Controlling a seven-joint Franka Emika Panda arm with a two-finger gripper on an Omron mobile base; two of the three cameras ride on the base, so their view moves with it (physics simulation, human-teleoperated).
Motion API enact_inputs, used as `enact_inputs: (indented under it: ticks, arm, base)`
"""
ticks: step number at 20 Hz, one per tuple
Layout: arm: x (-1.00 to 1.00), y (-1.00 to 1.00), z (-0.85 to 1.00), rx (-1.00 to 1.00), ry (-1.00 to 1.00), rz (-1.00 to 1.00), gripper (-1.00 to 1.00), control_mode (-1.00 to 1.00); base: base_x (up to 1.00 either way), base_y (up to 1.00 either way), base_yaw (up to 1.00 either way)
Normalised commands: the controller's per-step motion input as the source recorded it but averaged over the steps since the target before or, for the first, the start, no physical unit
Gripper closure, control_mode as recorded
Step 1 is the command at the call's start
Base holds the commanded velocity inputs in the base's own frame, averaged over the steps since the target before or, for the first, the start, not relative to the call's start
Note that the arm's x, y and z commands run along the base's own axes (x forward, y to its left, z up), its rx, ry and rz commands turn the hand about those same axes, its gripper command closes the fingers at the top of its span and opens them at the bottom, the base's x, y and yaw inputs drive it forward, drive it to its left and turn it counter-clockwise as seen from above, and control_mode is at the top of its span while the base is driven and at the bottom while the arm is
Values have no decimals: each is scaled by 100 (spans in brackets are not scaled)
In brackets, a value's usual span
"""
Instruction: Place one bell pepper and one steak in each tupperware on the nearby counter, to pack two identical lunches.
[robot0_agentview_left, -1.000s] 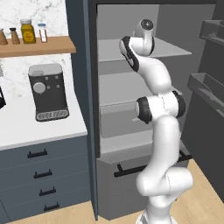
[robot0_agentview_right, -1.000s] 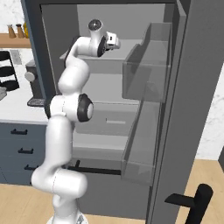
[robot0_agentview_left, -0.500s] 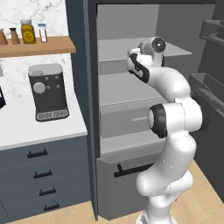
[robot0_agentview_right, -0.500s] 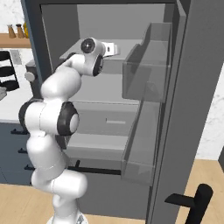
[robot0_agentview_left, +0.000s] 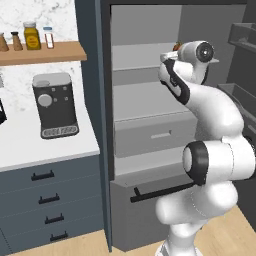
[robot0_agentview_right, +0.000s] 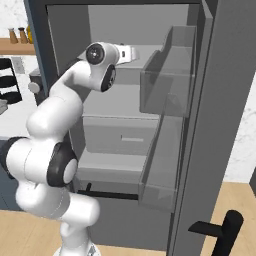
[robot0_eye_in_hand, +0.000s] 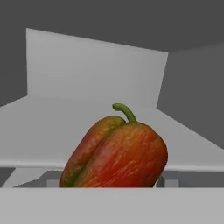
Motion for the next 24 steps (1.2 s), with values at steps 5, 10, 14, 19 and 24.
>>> enact_inputs:
  ticks: [5, 10, 14, 19, 24]
  arm:
    - [-100, 3, -59, -11, 8, 7, 100, -100]
    - [-100, 39, -85, -15, 4, 9, 100, -100]
    - [-100, 26, -45, -7, 14, 7, 100, -100]
    - [-20, 4, -9, -1, 3, 2, 100, 100]
    - [0, 0, 0, 0, 0, 0, 100, 100]
  base:
    - [0, 0, 0]
    - [0, 0, 0]
    - [0, 0, 0]
    - [-80, 33, 6]
    - [-100, 40, 7]
